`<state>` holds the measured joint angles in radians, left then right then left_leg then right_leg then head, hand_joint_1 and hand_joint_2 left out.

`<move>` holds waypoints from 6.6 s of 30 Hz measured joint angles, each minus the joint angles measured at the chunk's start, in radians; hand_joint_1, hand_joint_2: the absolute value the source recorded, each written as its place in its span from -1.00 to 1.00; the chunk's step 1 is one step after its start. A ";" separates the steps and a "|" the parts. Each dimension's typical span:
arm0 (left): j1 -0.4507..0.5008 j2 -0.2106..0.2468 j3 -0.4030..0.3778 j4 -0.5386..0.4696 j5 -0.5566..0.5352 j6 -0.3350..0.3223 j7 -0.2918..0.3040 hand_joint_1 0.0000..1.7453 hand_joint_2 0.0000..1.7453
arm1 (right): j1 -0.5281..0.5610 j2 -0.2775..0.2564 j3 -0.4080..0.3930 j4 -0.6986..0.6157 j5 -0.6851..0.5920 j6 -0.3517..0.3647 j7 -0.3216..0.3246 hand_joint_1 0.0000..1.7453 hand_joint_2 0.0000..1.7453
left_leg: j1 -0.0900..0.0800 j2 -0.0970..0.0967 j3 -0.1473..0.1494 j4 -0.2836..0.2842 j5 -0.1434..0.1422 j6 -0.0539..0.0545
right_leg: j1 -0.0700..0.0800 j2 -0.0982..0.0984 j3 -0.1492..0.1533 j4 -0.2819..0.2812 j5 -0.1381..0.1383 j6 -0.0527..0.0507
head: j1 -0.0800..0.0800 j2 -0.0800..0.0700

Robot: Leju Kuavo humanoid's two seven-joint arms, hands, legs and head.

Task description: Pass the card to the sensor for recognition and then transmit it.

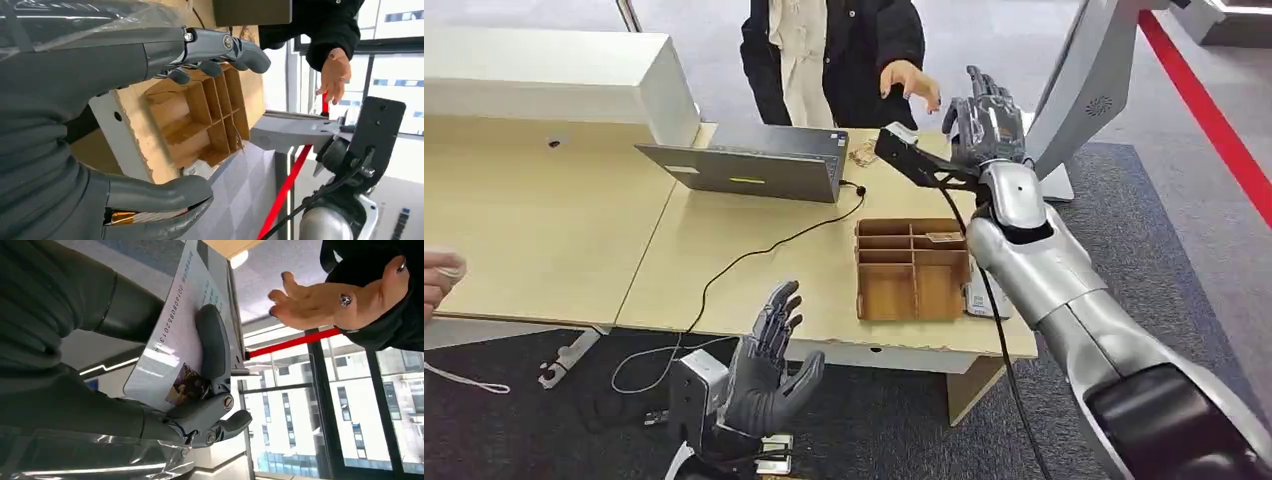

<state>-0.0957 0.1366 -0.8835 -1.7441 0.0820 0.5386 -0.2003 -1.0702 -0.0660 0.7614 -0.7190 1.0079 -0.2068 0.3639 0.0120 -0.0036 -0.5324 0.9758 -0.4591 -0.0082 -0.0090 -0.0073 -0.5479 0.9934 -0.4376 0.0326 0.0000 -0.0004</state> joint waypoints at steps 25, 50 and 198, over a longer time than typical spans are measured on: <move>-0.006 -0.016 0.000 0.037 0.000 -0.002 -0.003 -1.00 1.00 | -0.024 0.029 0.029 0.078 0.000 0.001 0.000 1.00 1.00 | 0.000 0.000 0.000 0.000 0.000 0.000 | 0.000 0.000 0.000 0.000 0.000 0.000 | 0.000 0.000; -0.006 -0.018 0.000 0.045 0.000 -0.002 -0.003 -1.00 1.00 | -0.032 0.037 0.055 0.119 0.000 0.000 0.000 1.00 1.00 | 0.000 0.000 0.000 0.000 0.000 0.000 | 0.000 0.000 0.000 0.000 0.000 0.000 | 0.000 0.000; 0.034 -0.007 0.021 0.017 -0.047 -0.010 0.066 -1.00 1.00 | 0.256 -0.081 0.138 -0.020 -0.200 -0.071 0.043 -1.00 1.00 | 0.000 0.000 0.000 0.000 0.000 0.000 | 0.000 0.000 0.000 0.000 0.000 0.000 | 0.000 0.000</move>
<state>-0.0618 0.1297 -0.8625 -1.7269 0.0351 0.5287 -0.1347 -0.8141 -0.1465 0.8991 -0.7393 0.8083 -0.2781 0.4067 0.0119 -0.0039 -0.5325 0.9759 -0.4591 -0.0083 -0.0090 -0.0070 -0.5482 0.9933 -0.4376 0.0326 0.0000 -0.0004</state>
